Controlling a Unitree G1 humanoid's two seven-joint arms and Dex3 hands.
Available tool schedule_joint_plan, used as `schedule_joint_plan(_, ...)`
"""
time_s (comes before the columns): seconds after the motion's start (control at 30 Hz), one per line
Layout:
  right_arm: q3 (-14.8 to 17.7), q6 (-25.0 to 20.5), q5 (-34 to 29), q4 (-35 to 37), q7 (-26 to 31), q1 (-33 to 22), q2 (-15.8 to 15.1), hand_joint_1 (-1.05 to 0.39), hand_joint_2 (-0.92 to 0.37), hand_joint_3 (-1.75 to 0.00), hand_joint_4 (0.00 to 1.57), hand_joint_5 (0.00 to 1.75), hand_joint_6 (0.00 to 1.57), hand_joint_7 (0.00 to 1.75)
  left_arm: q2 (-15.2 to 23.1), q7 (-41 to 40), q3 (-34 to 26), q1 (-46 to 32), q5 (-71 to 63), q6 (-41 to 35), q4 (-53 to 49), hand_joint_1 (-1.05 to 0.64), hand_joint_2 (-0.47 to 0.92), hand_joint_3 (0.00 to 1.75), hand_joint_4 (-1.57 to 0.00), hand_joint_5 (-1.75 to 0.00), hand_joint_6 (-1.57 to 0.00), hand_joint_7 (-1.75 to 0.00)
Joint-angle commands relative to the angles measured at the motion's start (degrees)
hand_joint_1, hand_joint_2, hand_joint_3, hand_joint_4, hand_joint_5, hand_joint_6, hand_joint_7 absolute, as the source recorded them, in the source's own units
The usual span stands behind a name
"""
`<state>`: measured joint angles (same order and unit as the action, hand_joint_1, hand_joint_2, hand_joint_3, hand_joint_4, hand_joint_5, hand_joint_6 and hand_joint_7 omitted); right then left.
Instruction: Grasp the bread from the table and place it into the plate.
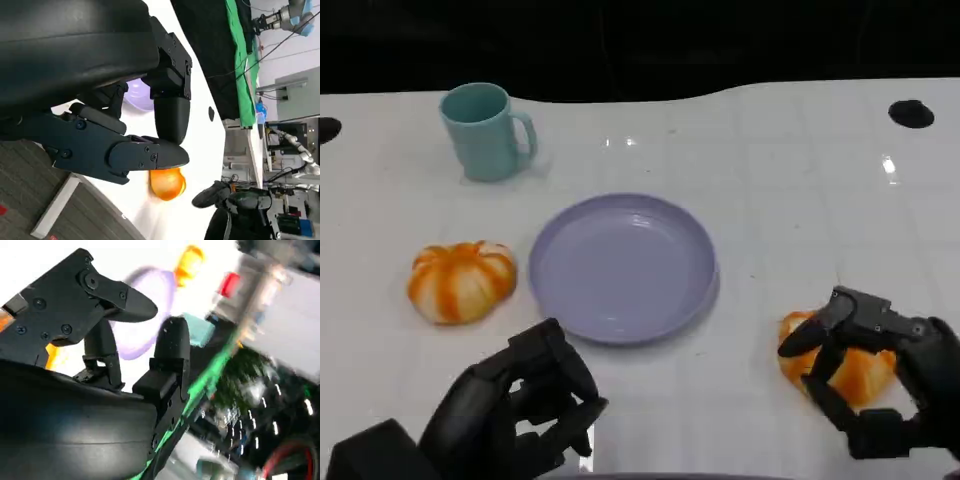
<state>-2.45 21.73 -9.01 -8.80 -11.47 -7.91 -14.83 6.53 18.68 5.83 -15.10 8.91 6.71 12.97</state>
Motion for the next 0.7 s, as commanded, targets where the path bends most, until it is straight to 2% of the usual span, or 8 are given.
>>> schedule_joint_plan(0.03, 1.66, -7.62, -7.27, -8.40, -3.92, 1.00, -7.07, -0.36, -0.73, -0.38, 0.26, 1.00, 0.38, 0.55, 0.68, 0.00, -0.53, 0.26, -0.26, 0.51, -0.17, -0.54, 0.92, 0.37, -0.70, -1.75, -0.48, -1.75)
schedule_joint_plan(0.1, 1.96, -11.11, -9.38, -11.78, -6.18, 0.87, -9.50, -0.38, -0.83, -0.14, 0.19, 0.88, 0.40, 0.32, 0.66, -0.07, -0.51, 0.26, -0.20, 0.16, 0.00, -0.54, 0.92, 0.37, -0.71, -1.75, -0.48, -1.75)
schedule_joint_plan(0.2, 2.43, -13.31, -11.95, -14.90, -8.15, 0.72, -12.17, -0.36, -0.84, -0.03, 0.15, 0.76, 0.42, 0.17, 0.54, -0.24, -0.47, 0.25, -0.12, -0.28, 0.20, -0.53, 0.92, 0.37, -0.71, -1.75, -0.48, -1.75)
schedule_joint_plan(0.33, 2.85, -17.02, -15.19, -18.83, -10.98, 0.82, -14.94, -0.38, -0.83, 0.00, 0.10, 0.61, 0.40, 0.07, 0.54, -0.35, -0.35, 0.39, -0.51, -0.10, -0.01, -0.54, 0.92, 0.37, -0.71, -1.75, -0.48, -1.75)
schedule_joint_plan(0.47, 2.75, -21.19, -17.96, -22.90, -14.68, 1.07, -17.30, -0.38, -0.81, 0.00, 0.06, 0.55, 0.37, 0.04, 0.36, -0.49, -0.25, 0.42, -0.53, -0.46, 0.18, -0.54, 0.92, 0.37, -0.71, -1.75, -0.48, -1.75)
schedule_joint_plan(0.6, 0.54, -23.61, -22.33, -24.72, -16.81, 2.04, -18.09, -0.38, -0.79, 0.00, 0.05, 0.52, 0.35, 0.02, 0.09, -0.43, -0.16, 0.37, -0.20, -0.46, 0.14, -0.54, 0.92, 0.36, -0.71, -1.75, -0.49, -1.75)
schedule_joint_plan(0.7, -2.11, -22.22, -28.47, -23.20, -15.10, 3.12, -18.17, -0.41, -0.77, 0.00, 0.08, 0.52, 0.37, 0.03, -0.13, -0.58, 0.00, 0.30, -0.40, -0.28, 0.19, -0.54, 0.92, 0.36, -0.72, -1.75, -0.49, -1.75)
